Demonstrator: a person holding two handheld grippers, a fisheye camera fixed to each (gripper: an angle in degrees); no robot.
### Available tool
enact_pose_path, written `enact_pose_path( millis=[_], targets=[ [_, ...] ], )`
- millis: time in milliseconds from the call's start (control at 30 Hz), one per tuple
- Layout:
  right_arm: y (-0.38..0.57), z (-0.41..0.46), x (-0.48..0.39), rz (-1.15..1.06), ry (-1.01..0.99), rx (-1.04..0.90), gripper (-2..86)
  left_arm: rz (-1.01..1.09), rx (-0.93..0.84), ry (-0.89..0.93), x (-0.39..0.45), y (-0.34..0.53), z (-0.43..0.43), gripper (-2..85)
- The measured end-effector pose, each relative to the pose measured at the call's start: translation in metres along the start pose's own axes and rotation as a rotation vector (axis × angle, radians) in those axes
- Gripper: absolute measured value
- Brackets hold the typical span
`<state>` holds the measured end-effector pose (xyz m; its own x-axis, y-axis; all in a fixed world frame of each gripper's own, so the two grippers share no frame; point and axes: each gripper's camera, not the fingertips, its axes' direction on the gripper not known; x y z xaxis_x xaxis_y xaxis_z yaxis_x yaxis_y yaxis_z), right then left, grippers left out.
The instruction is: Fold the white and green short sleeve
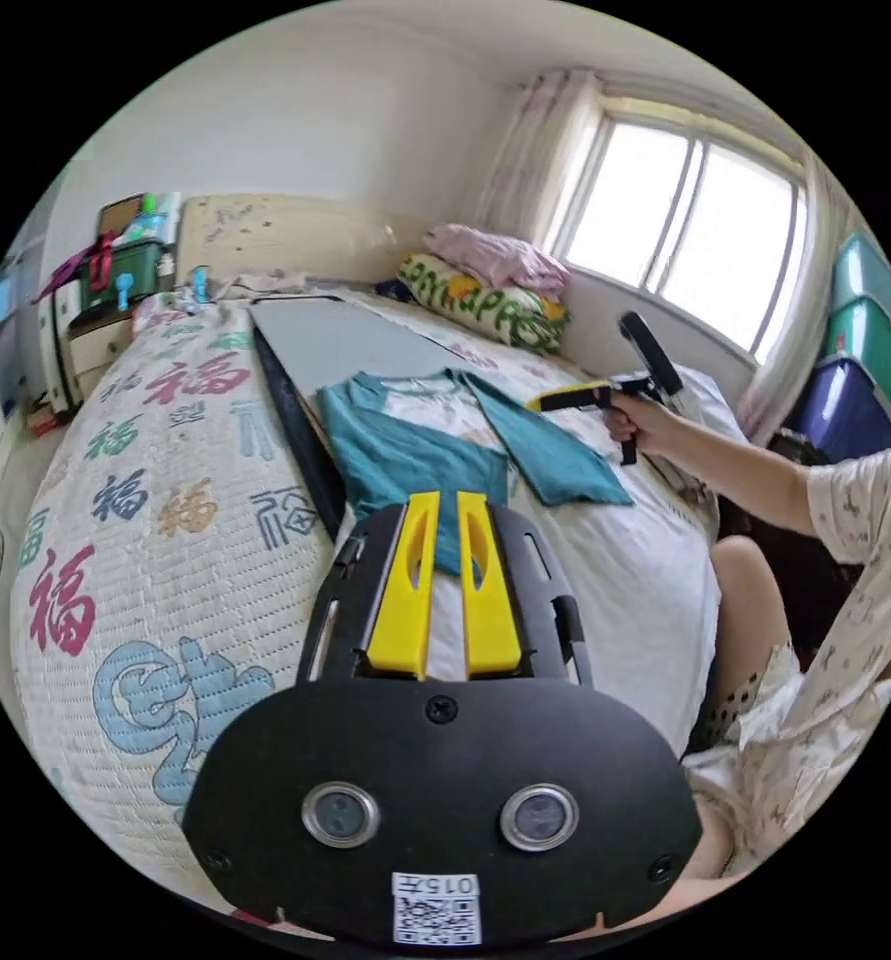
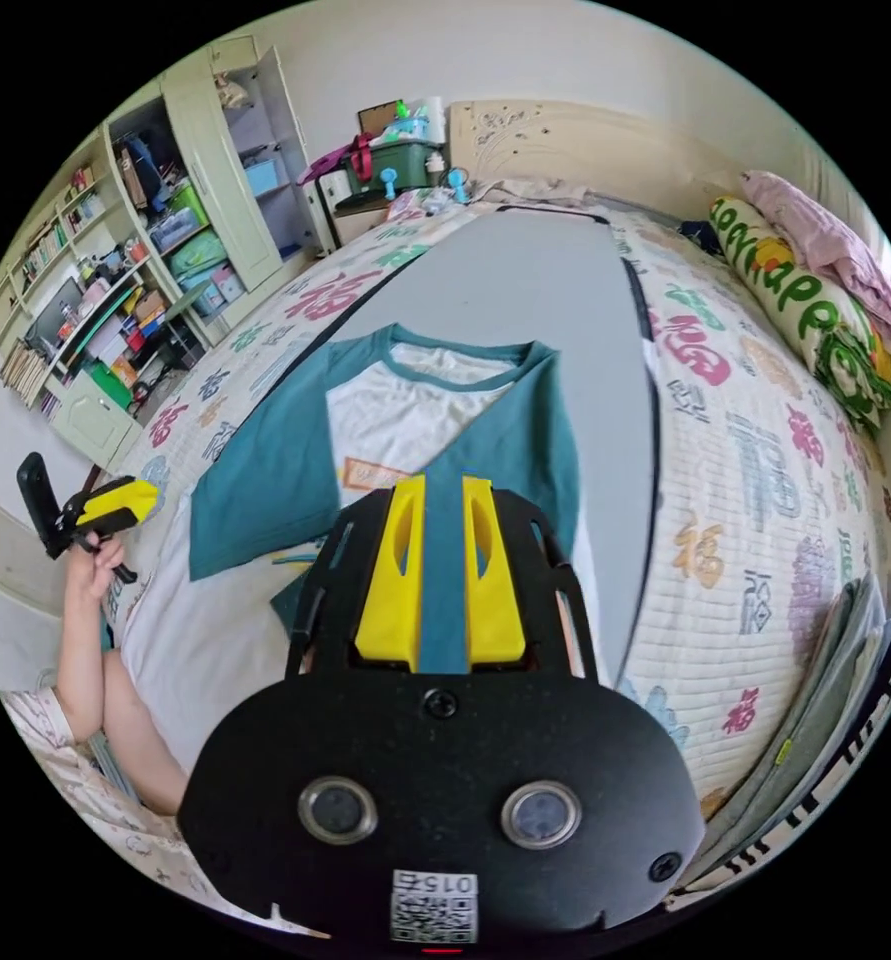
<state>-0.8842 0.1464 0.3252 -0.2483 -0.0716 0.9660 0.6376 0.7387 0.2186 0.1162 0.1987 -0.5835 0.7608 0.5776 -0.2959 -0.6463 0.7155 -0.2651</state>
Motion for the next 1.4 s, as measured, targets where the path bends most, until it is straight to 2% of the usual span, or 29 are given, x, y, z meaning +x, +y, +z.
enact_pose_path(
  millis=[100,167,233,433,633,767,900,1000,1167,1300,1400],
  targets=[
    [-0.021,-0.022,0.027,0.038,0.054,0.038,8.3,-0.037,0.044,-0.060,-0.015,-0.025,0.013,6.2],
    [-0.041,-0.029,0.044,0.074,0.058,0.054,9.4,-0.038,-0.043,-0.166,-0.029,-0.074,0.047,7.2],
    [-0.058,-0.027,0.052,0.100,0.038,0.059,10.6,-0.027,-0.036,-0.204,-0.040,-0.109,0.075,7.7],
    [-0.104,-0.013,0.048,0.158,-0.012,0.046,11.6,-0.091,-0.159,-0.199,-0.084,-0.198,0.190,9.8],
    [-0.120,-0.001,0.031,0.141,-0.058,-0.051,8.8,-0.183,-0.245,-0.161,-0.119,-0.202,0.249,9.7],
    [-0.106,-0.022,0.027,0.147,-0.052,-0.067,0.7,-0.150,-0.281,-0.144,-0.117,-0.187,0.251,1.1],
    [-0.079,-0.079,0.021,0.146,-0.095,0.036,-0.5,-0.091,-0.163,-0.158,-0.091,-0.173,0.206,-0.3],
    [-0.041,-0.154,0.008,0.114,-0.137,0.141,-0.8,-0.014,-0.050,-0.147,-0.056,-0.153,0.140,-0.5],
    [0.076,-0.323,-0.039,-0.083,-0.200,0.289,-0.8,0.191,0.118,-0.038,0.036,-0.062,-0.028,-0.6],
    [0.193,-0.409,-0.082,-0.284,-0.223,0.257,-0.8,0.321,0.094,0.085,0.093,0.048,-0.119,-0.6],
    [0.295,-0.432,-0.122,-0.458,-0.196,0.114,-0.8,0.397,-0.054,0.157,0.134,0.150,-0.146,-0.6]
  ],
)
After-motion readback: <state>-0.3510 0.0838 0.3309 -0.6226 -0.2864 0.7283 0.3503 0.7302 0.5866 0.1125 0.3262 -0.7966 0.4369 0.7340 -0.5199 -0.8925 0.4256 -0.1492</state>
